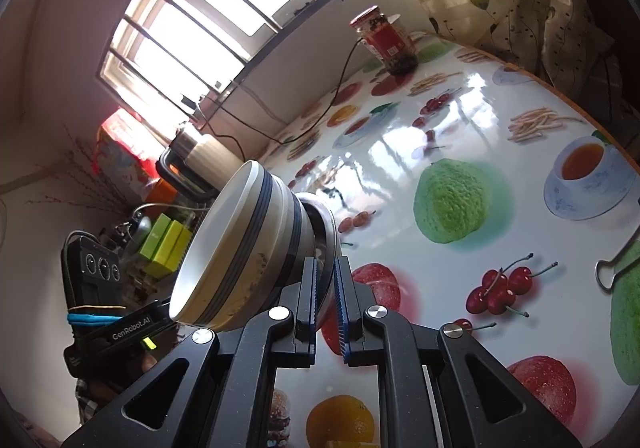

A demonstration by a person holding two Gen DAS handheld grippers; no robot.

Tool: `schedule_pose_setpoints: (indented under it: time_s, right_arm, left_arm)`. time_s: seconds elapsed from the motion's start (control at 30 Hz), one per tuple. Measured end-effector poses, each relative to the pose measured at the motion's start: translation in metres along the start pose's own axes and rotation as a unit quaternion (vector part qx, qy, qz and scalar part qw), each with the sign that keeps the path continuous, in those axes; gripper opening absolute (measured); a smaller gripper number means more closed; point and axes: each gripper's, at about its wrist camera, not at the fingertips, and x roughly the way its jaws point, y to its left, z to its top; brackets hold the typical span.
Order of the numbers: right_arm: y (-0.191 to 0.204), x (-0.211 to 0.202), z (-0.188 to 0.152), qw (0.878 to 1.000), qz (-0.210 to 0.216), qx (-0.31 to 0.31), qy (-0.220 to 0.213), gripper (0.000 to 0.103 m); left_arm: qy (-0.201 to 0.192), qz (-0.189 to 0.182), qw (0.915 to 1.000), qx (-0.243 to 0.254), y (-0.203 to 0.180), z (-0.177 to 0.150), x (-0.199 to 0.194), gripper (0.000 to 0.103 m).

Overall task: Organize plates and bowls
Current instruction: 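Carry the bowl stack with the left tool toward the beige plate stack, then lower the bowl stack onto the beige plates with the left tool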

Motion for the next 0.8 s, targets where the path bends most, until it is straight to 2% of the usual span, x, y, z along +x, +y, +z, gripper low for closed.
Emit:
schedule_pose_setpoints:
  time_s: [0.8]
  right_arm:
    - [0.055, 0.064, 0.019, 0.998, 0.036, -0.038, 0.042, 0.011]
  left_arm:
    - [-0.033, 0.04, 0.998, -0.036, 0.055, 0.024, -0.04, 0.011]
